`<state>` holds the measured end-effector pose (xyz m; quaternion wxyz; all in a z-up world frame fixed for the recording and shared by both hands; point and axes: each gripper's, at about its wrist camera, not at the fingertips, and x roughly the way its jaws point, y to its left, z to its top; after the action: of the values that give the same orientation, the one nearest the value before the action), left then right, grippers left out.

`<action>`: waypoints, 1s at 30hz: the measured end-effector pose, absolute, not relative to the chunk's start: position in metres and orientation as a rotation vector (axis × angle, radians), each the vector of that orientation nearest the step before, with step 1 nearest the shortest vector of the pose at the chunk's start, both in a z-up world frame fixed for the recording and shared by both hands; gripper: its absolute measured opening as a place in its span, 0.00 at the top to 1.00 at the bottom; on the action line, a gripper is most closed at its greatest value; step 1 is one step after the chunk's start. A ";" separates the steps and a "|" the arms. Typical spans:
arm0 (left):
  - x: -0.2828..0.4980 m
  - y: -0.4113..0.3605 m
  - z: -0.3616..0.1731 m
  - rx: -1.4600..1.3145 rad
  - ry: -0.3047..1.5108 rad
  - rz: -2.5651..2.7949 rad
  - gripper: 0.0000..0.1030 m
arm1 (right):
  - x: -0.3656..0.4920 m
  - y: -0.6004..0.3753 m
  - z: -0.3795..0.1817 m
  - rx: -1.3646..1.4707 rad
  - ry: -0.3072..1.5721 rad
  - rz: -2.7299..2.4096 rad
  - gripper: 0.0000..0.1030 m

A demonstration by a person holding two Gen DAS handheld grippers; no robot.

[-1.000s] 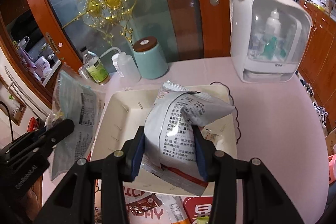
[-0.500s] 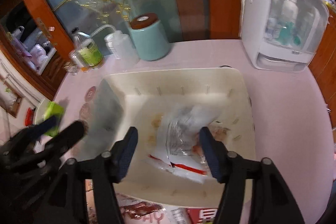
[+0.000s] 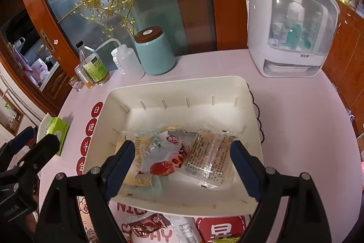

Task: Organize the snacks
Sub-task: 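Lower both held bags into the white tray and open both tools, then grasp the blue candy with the left tool while the right tool grasps the beige biscuit packet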

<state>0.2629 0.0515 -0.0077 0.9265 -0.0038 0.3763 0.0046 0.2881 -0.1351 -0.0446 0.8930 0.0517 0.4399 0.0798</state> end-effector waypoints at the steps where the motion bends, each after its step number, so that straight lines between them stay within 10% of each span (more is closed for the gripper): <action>1: 0.260 0.051 -0.005 0.000 0.768 0.005 0.05 | 0.286 -0.134 -0.043 0.100 0.907 0.163 0.16; 30: 0.072 0.090 0.024 -0.022 0.797 -0.285 0.05 | 0.082 -0.132 0.014 -0.012 0.768 0.022 0.16</action>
<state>0.0717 0.0901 0.0240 0.9117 -0.0109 0.3867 -0.1384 0.0824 -0.1324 0.0137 0.9271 -0.0061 0.3746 0.0108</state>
